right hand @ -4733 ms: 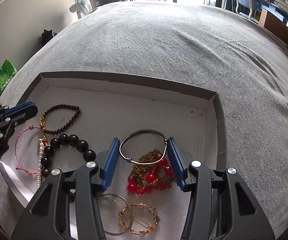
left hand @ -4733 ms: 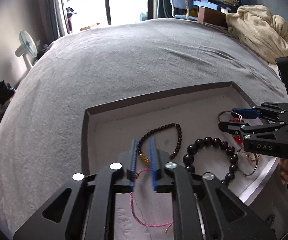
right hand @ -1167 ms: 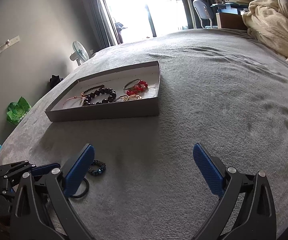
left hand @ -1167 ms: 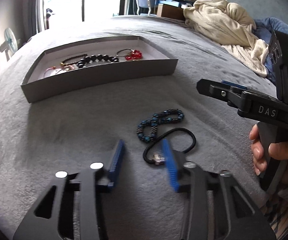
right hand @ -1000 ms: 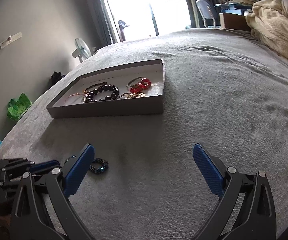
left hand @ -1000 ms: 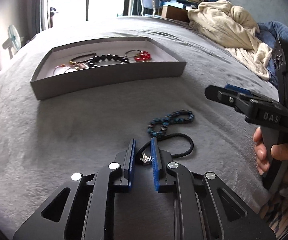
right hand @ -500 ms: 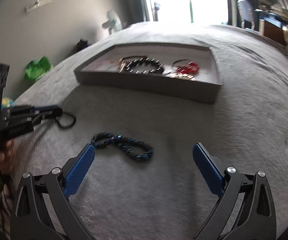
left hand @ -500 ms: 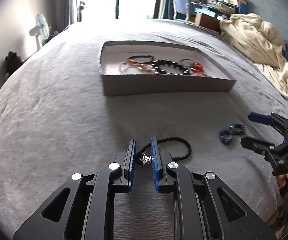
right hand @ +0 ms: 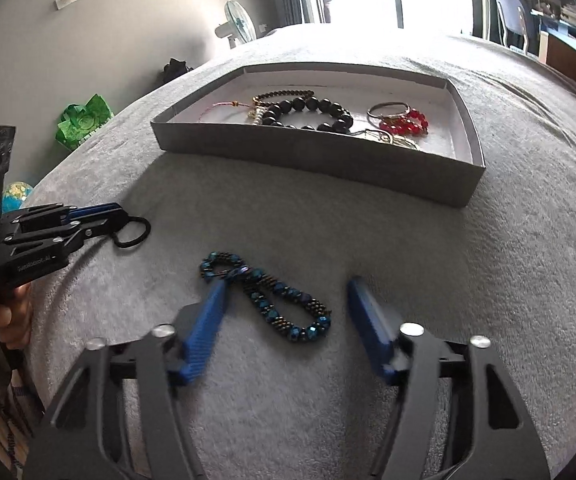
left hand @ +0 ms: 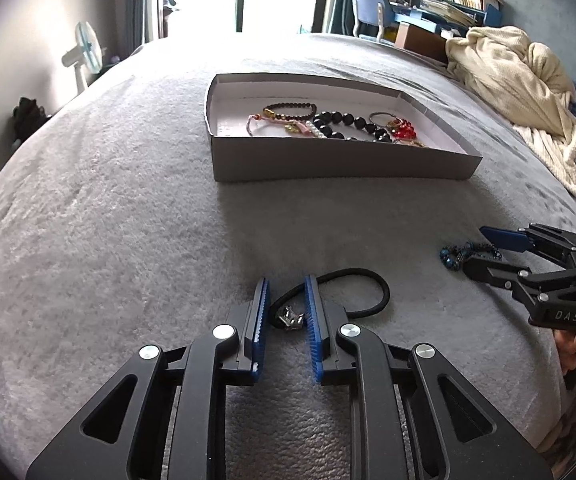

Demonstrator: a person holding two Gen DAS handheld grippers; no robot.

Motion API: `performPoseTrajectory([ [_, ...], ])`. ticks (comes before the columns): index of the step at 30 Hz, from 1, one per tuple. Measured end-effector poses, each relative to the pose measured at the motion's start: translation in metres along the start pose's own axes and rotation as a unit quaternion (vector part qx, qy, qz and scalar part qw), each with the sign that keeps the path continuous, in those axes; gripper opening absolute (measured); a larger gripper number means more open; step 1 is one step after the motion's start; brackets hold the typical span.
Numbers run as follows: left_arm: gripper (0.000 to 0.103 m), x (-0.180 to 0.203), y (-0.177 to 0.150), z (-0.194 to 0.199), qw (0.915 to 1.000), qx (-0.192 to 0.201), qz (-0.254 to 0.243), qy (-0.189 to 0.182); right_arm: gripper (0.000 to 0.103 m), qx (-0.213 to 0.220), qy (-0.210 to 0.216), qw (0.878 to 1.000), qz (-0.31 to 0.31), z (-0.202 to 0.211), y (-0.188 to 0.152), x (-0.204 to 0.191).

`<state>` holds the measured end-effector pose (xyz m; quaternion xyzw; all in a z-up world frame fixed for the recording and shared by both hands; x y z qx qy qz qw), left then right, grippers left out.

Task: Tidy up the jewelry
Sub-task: 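Grasp the black hair tie with the left tool while the right tool grasps the blue bead bracelet, then carry the hair tie and blue bracelet into the grey box and open both tools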

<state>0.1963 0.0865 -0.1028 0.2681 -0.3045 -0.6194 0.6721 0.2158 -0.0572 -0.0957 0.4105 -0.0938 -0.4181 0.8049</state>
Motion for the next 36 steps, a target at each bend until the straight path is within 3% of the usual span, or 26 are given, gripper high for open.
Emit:
performPoseTrajectory([
  [4, 0.023, 0.001, -0.001, -0.003, 1.0000, -0.002, -0.004, 0.001, 0.027, 0.012, -0.005, 1.000, -0.002, 0.004, 0.001, 0.002],
  [8, 0.025, 0.002, 0.000, -0.006, 1.0000, -0.003, -0.003, 0.000, 0.019, 0.024, -0.005, 1.000, -0.006, 0.010, 0.000, 0.002],
  [10, 0.025, 0.002, 0.001, -0.008, 1.0000, -0.005, -0.003, 0.001, 0.009, 0.026, 0.002, 1.000, -0.008, 0.013, -0.001, 0.000],
  [22, 0.024, 0.008, 0.000, -0.005, 0.9999, -0.005, -0.011, -0.006, 0.008, 0.014, 0.012, 1.000, -0.003, 0.013, -0.010, -0.015],
  [25, 0.017, 0.010, 0.002, -0.001, 0.9999, 0.000, -0.012, -0.009, 0.007, 0.019, 0.014, 1.000, -0.006, 0.015, -0.008, -0.015],
  [36, 0.017, 0.031, 0.022, 0.016, 0.9985, 0.027, -0.025, -0.041, 0.007, 0.056, 0.018, 0.997, -0.048, 0.030, 0.011, 0.001],
])
Point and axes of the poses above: each gripper's, at about its wrist camera, not at the fingertips, and z roughly against the way its jaws point, x to its right, y to its top, the point moved 8 cm from there along -z, roughly the way its jaws point, and after that the axes turned 8 degrees about x, right-handed, at the moved point
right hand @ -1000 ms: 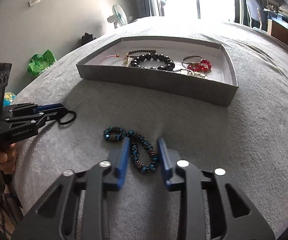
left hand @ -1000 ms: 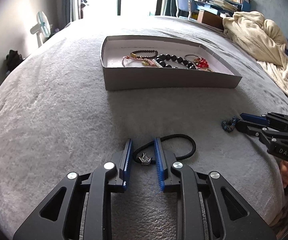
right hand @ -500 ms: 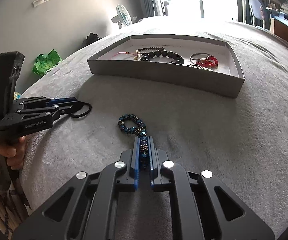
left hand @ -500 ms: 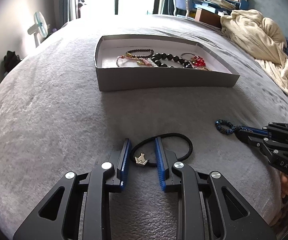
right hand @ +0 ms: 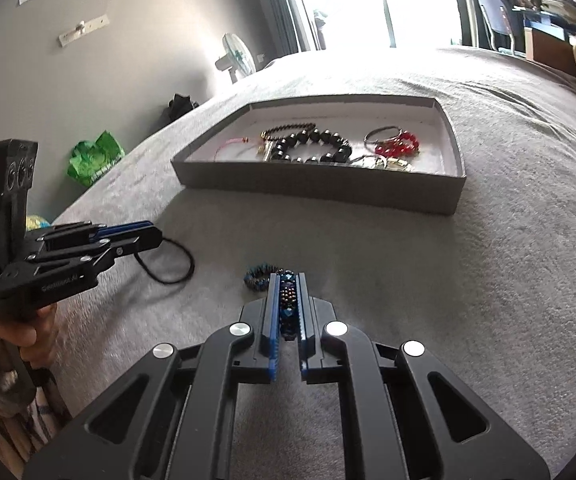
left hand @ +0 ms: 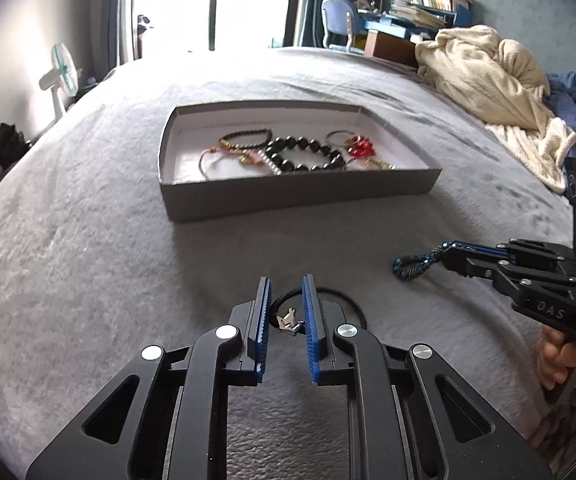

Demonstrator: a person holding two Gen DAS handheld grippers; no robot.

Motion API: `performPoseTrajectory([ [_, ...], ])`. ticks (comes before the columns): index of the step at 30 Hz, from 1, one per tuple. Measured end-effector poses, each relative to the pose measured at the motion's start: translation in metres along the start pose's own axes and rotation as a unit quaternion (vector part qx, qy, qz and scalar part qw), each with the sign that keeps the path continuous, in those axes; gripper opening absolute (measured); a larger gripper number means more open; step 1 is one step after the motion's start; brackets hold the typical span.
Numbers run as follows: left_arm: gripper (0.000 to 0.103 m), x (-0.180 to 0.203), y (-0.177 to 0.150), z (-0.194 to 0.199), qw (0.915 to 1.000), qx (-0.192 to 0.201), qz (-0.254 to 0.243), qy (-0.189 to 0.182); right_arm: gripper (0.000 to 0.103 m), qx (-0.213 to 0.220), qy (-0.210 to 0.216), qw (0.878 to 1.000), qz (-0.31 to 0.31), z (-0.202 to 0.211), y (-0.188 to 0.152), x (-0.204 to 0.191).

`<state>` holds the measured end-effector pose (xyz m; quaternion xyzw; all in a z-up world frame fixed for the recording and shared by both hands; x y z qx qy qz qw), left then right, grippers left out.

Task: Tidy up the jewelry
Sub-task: 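Carry the hair tie and blue bracelet into the grey box and open both tools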

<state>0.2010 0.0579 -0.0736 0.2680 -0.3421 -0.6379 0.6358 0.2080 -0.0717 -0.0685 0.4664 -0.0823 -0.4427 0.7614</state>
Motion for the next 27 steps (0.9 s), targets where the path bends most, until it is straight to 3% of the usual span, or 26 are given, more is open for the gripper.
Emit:
performPoseTrajectory([
  [12, 0.017, -0.002, 0.034, 0.010, 0.9992, 0.025, 0.017, -0.025, 0.007, 0.033, -0.004, 0.999, -0.007, 0.011, 0.033, 0.007],
  [27, 0.017, -0.014, 0.090, 0.002, 0.9979, 0.061, 0.010, -0.018, 0.007, 0.068, -0.017, 0.998, -0.002, 0.006, 0.091, 0.018],
])
Point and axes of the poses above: each gripper's, at about its wrist camera, not at the fingertips, and z roughly against the way its jaws point, x to its right, y to its top, the point moved 8 cm from there along -z, roughly the way its jaws point, and after that the axes turned 8 degrees about x, right-handed, at the moved point
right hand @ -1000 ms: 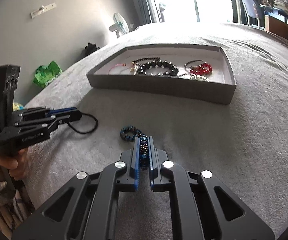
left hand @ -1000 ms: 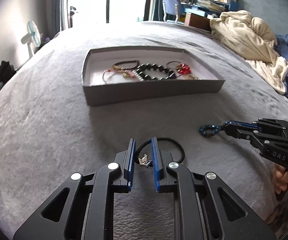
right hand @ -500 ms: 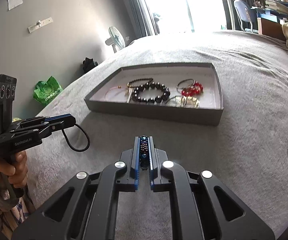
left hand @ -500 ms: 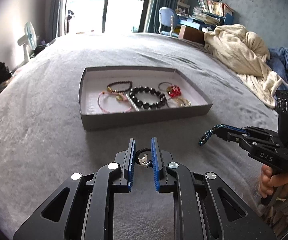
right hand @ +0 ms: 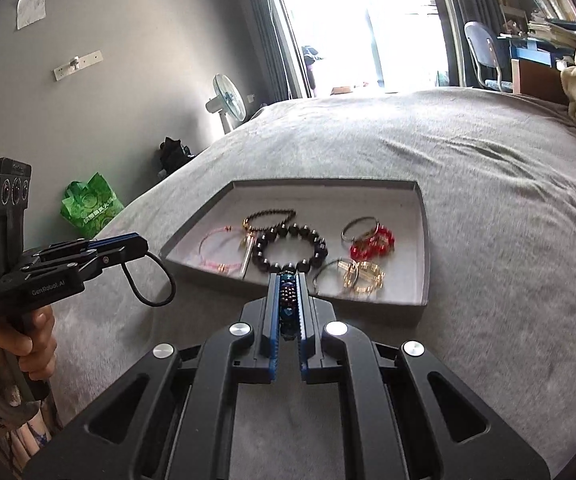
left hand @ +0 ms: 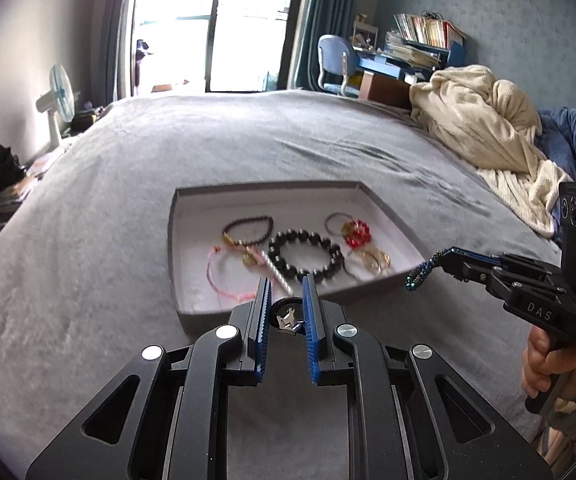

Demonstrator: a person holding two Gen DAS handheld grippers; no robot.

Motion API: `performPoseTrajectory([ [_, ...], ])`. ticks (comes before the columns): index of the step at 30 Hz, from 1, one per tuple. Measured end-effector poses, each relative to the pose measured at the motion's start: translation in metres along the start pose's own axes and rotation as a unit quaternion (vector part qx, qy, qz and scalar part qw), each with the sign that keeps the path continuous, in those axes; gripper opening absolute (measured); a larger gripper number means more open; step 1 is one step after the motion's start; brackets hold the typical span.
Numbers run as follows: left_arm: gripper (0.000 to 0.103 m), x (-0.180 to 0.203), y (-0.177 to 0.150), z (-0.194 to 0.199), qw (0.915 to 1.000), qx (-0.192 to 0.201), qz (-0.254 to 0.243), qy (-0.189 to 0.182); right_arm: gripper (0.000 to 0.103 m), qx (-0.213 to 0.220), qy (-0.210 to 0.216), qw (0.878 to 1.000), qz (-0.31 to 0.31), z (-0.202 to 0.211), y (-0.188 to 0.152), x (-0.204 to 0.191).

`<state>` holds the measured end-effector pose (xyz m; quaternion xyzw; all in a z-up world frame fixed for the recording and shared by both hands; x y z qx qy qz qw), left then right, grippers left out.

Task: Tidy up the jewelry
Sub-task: 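Carry the hair tie and blue bracelet into the grey box and open both tools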

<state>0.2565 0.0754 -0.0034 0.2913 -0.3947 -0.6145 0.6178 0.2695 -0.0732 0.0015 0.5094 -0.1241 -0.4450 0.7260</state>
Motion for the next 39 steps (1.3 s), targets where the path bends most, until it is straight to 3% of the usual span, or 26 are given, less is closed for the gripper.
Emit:
performPoseTrajectory([
  [10, 0.017, -0.009, 0.025, -0.028, 0.9999, 0.003, -0.009, 0.006, 0.007, 0.002, -0.006, 1.000, -0.003, -0.031, 0.030, 0.011],
  [20, 0.017, -0.015, 0.035, -0.070, 0.9995, -0.010, -0.022, 0.018, 0.007, -0.020, -0.018, 1.000, 0.005, -0.075, 0.038, 0.023],
  [39, 0.017, -0.038, -0.002, -0.124, 0.9968, -0.060, -0.029, 0.045, 0.007, -0.073, -0.057, 0.996, 0.011, -0.122, 0.005, 0.057],
])
Point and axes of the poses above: each gripper's, at about its wrist camera, not at the fingertips, and z roughly against the way its jaws point, x to its right, y to its top, the point moved 8 cm from there along -z, roughly the way its jaws point, and after that the axes turned 8 degrees about x, right-handed, at the moved point
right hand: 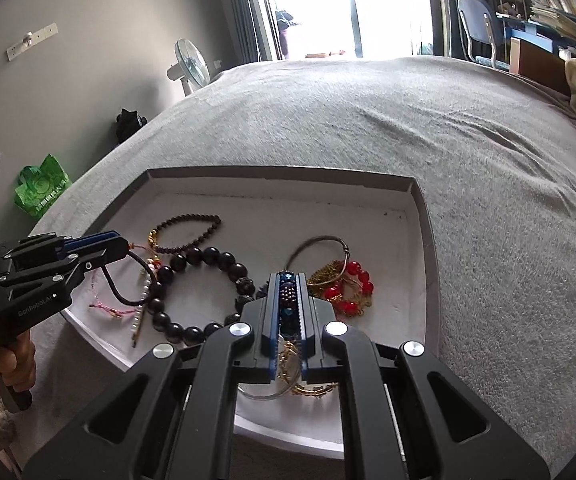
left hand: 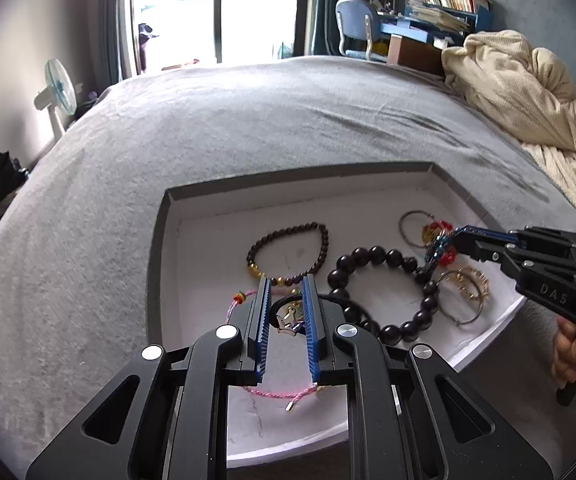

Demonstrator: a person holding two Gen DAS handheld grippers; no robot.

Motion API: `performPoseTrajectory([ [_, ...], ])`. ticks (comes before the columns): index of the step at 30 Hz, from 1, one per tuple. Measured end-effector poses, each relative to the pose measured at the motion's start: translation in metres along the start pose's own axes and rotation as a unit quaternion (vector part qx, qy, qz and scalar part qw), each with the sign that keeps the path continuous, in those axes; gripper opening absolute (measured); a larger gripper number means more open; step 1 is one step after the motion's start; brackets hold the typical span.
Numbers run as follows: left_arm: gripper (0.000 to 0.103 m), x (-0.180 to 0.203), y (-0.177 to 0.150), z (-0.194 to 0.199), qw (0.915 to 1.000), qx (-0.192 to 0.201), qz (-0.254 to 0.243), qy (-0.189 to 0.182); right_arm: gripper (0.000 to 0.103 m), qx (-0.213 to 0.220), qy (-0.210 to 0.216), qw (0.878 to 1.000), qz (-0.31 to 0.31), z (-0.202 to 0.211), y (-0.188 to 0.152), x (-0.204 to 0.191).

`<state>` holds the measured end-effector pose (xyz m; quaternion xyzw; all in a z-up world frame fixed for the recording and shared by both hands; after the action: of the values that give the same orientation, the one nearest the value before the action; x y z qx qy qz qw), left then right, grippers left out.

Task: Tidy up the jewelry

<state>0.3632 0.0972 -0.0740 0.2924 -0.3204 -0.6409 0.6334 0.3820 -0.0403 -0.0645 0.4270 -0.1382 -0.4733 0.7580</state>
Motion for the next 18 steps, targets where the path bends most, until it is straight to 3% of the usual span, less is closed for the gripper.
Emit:
performPoseTrajectory([
  [4, 0.017, -0.004, -0.005, -0.006, 0.9999, -0.009, 0.000, 0.013, 0.007, -0.002, -0.009, 1.000, 0.002, -0.001, -0.004, 0.004],
  [8, 0.027, -0.004, -0.007, -0.005, 0.9997, -0.009, -0.003, 0.020, 0.010, -0.003, -0.016, 1.000, 0.003, -0.001, -0.005, 0.007],
  [9, 0.029, -0.004, -0.007, -0.005, 0.9997, -0.008, -0.004, 0.022, 0.014, -0.002, -0.018, 1.000, 0.005, 0.000, -0.005, 0.007],
  [14, 0.062, -0.002, -0.006, 0.002, 0.9995, 0.006, -0.003, 0.031, 0.034, 0.008, -0.018, 1.000, 0.008, 0.005, -0.004, 0.006],
  [18, 0.076, -0.002, -0.006, 0.009, 0.9993, 0.017, -0.005, 0.032, 0.047, 0.015, -0.019, 1.000, 0.007, 0.011, -0.004, 0.005],
])
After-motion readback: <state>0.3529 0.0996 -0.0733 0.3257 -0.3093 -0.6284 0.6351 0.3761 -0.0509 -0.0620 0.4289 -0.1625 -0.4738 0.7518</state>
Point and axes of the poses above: each gripper's, at about its wrist camera, not at the fingertips, and z roughly against the way its jaws point, x to its right, y to its top, the point moved 8 cm from there along -z, roughly the way its jaws point, and after that the axes turned 8 degrees about x, right-handed, at the moved point
